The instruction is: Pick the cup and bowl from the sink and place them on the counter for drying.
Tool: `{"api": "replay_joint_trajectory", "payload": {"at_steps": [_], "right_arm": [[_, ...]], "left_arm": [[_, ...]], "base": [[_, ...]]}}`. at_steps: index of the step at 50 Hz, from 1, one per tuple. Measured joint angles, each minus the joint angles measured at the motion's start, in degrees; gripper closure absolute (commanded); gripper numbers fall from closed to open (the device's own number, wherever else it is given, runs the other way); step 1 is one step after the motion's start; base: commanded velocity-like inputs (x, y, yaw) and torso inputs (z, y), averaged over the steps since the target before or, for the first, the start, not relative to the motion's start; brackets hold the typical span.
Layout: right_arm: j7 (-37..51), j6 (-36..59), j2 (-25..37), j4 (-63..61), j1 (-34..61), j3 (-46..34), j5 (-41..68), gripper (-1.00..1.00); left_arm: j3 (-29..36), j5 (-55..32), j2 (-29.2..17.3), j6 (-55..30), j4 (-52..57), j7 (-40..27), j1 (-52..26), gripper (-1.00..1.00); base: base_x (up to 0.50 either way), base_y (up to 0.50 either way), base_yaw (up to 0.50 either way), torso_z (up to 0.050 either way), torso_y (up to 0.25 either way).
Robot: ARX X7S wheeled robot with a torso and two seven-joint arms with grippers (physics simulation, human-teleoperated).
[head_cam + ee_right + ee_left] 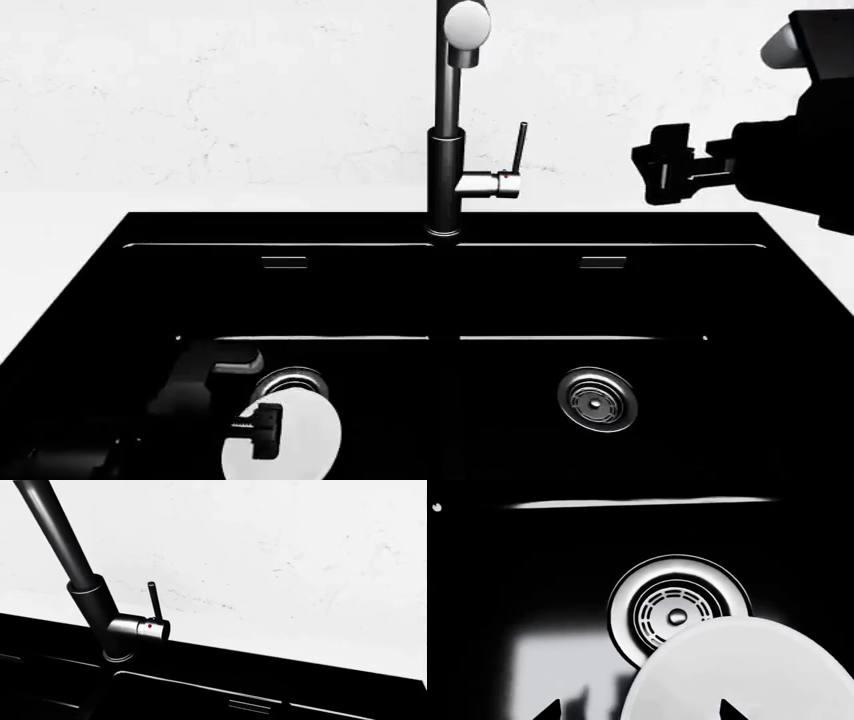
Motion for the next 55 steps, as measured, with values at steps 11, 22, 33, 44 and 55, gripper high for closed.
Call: {"api": "replay_joint_trajectory", "payload": {"at_steps": [11,22,33,44,55], "right_arm": [[0.7,-0.2,0.2,0.5,0.0,-0.4,0.7,-1.00],[1.1,-0.6,0.4,0.7,-0.3,-0.8,1.3,-1.00],[1.5,-1.1,0.6,0.9,-0.4,-1.1,1.8,-1.00],[1.8,-1.6,0.8,1.0,-0.4,-1.3,2.4,-1.00],[2.0,-2.2,1.0,1.2,-0.3,-1.6,2.8,-1.00]], "left_arm": [[2.4,1.3,1.9,1.4,-5.8,3.0,-0.9,-1.00],[3.5,2.2,3.4,3.0,-10.8,4.9,-1.5,1.00],[1.4,-0.6,2.5,2.3,-8.9,3.7,-1.3,1.00],[-2.5,-3.8,1.3,1.5,-4.6,-0.1,0.6,1.00],[-6.2,-6.1,0.3,1.0,0.5,-3.6,2.2,1.00]], "base": [[0.00,0.00,0.00,0.000,0.000],[0.00,0.00,0.00,0.000,0.000],[0.00,0.00,0.00,0.000,0.000],[0.00,0.00,0.00,0.000,0.000],[0.00,0.00,0.00,0.000,0.000]]}}
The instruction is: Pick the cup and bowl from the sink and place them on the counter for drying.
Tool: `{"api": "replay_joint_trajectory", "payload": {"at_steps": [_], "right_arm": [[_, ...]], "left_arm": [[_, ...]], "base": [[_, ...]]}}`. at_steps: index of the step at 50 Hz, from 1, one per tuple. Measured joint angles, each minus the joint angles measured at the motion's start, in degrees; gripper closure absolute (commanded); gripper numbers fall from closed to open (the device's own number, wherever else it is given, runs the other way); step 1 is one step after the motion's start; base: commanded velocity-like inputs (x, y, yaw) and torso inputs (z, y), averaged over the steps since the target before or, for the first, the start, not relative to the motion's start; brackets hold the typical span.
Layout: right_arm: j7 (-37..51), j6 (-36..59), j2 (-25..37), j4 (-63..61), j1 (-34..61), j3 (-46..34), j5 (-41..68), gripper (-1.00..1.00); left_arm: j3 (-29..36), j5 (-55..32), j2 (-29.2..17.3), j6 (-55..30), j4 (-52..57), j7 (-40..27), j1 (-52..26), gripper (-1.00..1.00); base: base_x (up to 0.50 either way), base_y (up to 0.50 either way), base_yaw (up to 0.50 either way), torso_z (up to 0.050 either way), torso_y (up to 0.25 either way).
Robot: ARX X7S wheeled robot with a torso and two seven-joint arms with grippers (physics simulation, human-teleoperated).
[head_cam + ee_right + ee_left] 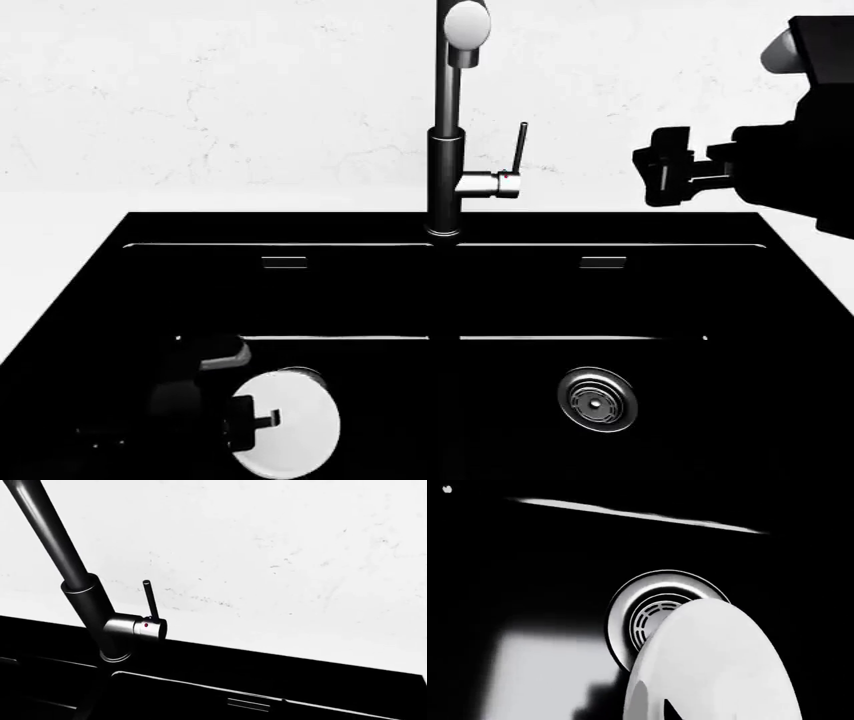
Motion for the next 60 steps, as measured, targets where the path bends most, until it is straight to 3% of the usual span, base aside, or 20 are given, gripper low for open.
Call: {"api": "replay_joint_trajectory", "payload": {"at_steps": [25,41,60], "right_arm": [[0.8,-2.7,0.2,1.0,-0.1,-0.4,-0.5,-1.00],[1.2,-3.6,0.1,1.2,-1.3,-0.4,0.0,-1.00],[1.5,-3.7,0.0,0.8,-1.8,-0.7,1.1,-1.00]], "left_arm": [[-6.4,-3.4,-3.0,-2.4,11.5,-5.6,2.1,1.00],[-11.7,-10.3,-4.6,-7.5,22.3,-10.4,1.1,1.00],[-24.6,-25.9,-2.5,-15.9,32.0,-27.0,-1.2,1.00]], "base": [[0.00,0.00,0.00,0.000,0.000],[0.00,0.00,0.00,0.000,0.000],[0.00,0.00,0.00,0.000,0.000]]}}
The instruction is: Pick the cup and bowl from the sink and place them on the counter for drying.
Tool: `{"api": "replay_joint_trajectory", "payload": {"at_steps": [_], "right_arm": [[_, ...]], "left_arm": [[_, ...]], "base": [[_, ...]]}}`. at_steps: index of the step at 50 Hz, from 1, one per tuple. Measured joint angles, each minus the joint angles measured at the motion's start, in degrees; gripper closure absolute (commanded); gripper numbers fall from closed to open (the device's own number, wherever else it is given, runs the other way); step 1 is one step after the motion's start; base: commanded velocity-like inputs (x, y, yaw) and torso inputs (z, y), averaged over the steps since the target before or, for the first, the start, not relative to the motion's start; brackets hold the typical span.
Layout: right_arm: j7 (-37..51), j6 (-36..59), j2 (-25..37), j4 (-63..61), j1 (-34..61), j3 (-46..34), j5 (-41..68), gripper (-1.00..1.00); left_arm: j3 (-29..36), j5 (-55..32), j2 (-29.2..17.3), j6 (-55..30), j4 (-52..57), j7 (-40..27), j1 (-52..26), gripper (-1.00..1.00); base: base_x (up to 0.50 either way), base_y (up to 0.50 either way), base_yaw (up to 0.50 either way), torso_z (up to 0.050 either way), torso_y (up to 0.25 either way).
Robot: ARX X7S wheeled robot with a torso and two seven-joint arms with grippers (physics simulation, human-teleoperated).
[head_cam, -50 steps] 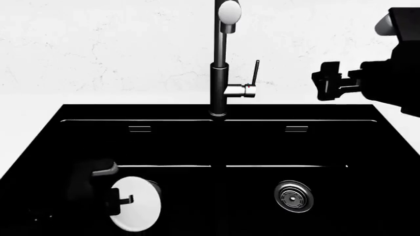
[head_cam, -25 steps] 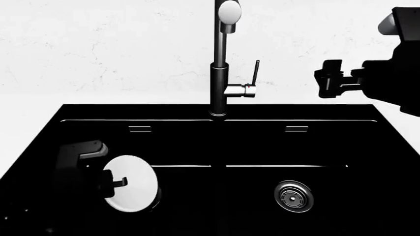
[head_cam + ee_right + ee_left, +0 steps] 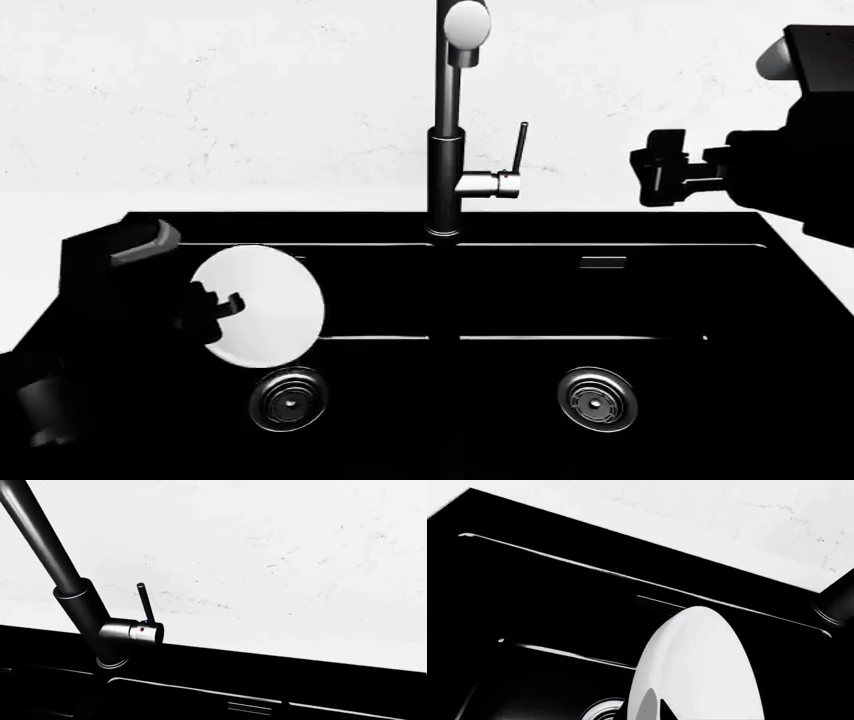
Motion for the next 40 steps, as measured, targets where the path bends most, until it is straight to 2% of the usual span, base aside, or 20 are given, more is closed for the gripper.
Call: {"api": "replay_joint_trajectory", "payload": {"at_steps": [10,16,28,40], "right_arm": [[-0.3,-0.5,0.0,0.4,-0.1,-0.5,0.0,-1.00],[-0.7,-1.0,-0.2,0.8,0.0,-1.0,-0.3,-1.00],[-3.2,-3.2,-0.9,2.8,0.6,-3.6,-2.4,-1.00],[-4.7,-4.8,-1.5,4.2,1.0,-5.1,-3.7,-1.00]], "left_arm": [[-6.1,-10.3,0.7,-3.1,4.5,-9.3,-0.5,1.00],[-8.8,-12.8,1.7,-2.1,7.3,-13.2,-1.1,1.00],[-11.3,-13.7,4.5,1.0,12.0,-23.6,-4.2,1.00],[-11.5,-7.4,5.8,5.4,15.3,-30.1,-6.4,1.00]], "base": [[0.00,0.00,0.00,0.000,0.000],[0.00,0.00,0.00,0.000,0.000],[0.00,0.00,0.00,0.000,0.000],[0.00,0.00,0.00,0.000,0.000]]}}
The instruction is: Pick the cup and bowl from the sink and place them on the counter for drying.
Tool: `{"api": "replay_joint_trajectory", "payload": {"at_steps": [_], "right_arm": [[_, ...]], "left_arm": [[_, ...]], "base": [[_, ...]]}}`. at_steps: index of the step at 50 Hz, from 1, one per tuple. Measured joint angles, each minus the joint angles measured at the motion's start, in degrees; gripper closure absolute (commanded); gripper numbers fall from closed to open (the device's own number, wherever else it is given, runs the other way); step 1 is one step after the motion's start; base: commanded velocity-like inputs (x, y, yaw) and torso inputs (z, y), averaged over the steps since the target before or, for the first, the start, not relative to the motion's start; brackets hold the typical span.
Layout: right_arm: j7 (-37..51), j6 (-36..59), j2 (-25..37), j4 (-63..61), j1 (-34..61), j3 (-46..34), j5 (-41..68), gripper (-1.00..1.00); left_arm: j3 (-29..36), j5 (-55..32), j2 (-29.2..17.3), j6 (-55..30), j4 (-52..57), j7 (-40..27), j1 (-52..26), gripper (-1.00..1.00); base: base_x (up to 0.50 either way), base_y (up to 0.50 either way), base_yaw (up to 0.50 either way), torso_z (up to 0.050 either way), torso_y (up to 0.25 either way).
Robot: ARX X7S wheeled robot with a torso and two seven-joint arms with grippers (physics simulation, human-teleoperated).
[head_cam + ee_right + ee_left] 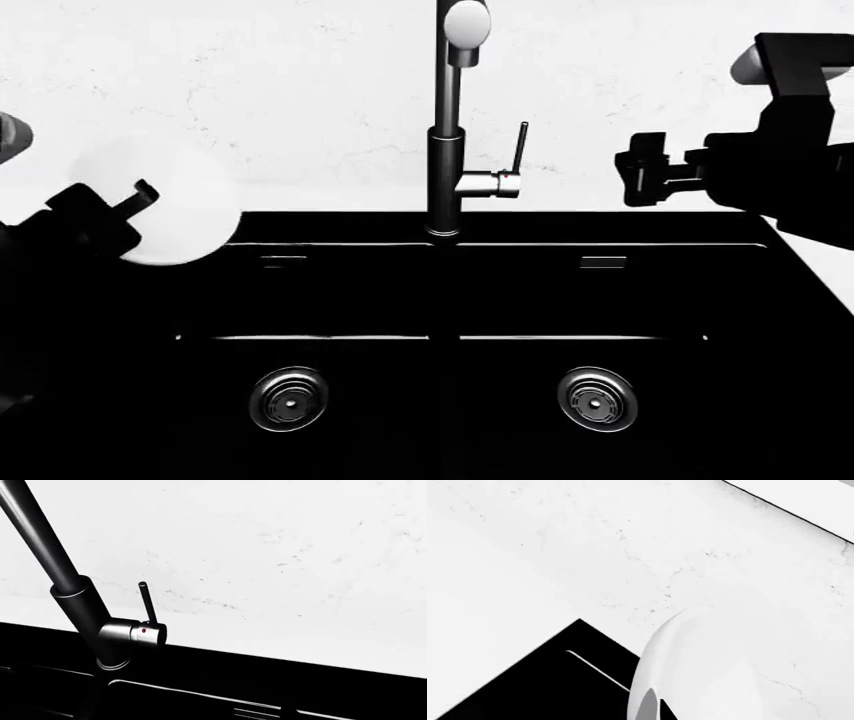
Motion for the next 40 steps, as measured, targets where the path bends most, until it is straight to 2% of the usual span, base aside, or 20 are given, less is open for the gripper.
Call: {"api": "replay_joint_trajectory", "payload": {"at_steps": [15,29,40], "right_arm": [[-0.1,-0.3,-0.3,0.4,0.3,-0.3,0.2,-1.00],[0.8,0.4,-0.5,0.1,0.3,-0.2,1.1,-1.00],[0.6,0.0,-0.8,0.4,-0.2,-0.7,1.1,-1.00]], "left_arm": [[1.0,10.3,0.8,6.0,1.4,-3.5,-2.0,1.00],[-1.9,17.1,-0.3,10.8,2.8,-6.9,-1.6,1.00],[-2.7,24.6,0.7,14.6,4.9,-12.8,-1.4,1.00]], "base": [[0.00,0.00,0.00,0.000,0.001],[0.00,0.00,0.00,0.000,0.000],[0.00,0.00,0.00,0.000,0.001]]}}
